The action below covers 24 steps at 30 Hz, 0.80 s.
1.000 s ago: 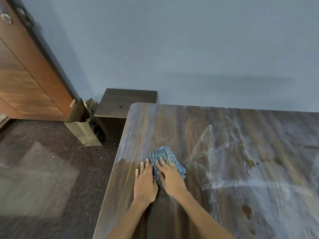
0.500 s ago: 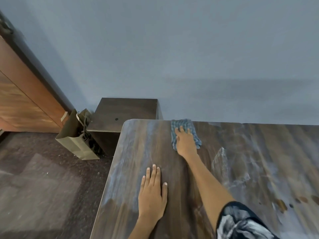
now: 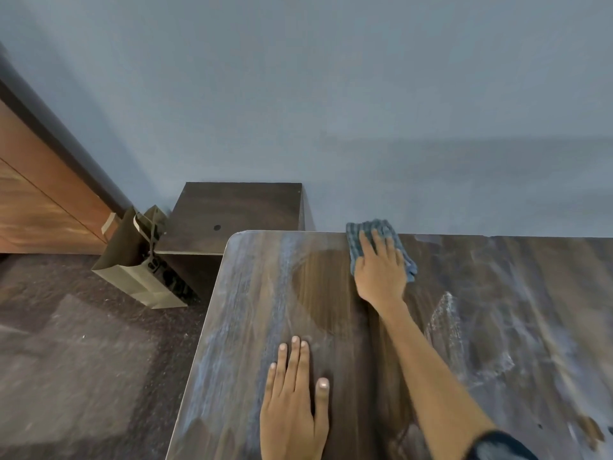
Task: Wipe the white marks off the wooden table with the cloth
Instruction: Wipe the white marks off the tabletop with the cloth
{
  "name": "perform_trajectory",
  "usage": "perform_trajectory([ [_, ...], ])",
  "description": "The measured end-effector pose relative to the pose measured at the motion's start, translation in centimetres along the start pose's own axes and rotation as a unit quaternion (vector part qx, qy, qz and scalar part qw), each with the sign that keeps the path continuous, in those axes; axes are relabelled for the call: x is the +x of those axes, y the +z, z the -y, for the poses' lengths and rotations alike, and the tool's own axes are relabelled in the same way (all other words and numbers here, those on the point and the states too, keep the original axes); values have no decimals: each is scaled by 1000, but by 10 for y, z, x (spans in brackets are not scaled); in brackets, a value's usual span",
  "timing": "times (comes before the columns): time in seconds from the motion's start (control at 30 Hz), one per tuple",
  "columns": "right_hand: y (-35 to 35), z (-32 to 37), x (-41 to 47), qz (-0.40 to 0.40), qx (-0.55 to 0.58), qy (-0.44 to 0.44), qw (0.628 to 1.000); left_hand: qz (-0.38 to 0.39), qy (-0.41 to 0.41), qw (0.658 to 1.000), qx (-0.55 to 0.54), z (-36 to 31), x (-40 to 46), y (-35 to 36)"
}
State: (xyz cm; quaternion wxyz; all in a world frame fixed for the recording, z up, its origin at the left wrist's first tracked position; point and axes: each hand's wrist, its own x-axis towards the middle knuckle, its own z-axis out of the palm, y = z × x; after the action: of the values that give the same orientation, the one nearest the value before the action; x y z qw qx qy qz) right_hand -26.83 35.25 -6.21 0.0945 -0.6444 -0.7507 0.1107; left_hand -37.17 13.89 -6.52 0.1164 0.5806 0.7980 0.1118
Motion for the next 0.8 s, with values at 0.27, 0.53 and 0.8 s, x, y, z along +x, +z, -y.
perform_trajectory([
  [0.27,27,68,-34,77,18,-252,964,24,-9,1000,-4,-1,-2,-3],
  [0.53,9,-13,-54,27,-44,-26,998,14,-8,1000,-12,0,-3,0],
  [0.8,8,54,28,61,7,-24,998,-2,-10,1000,-13,-1,-4,3],
])
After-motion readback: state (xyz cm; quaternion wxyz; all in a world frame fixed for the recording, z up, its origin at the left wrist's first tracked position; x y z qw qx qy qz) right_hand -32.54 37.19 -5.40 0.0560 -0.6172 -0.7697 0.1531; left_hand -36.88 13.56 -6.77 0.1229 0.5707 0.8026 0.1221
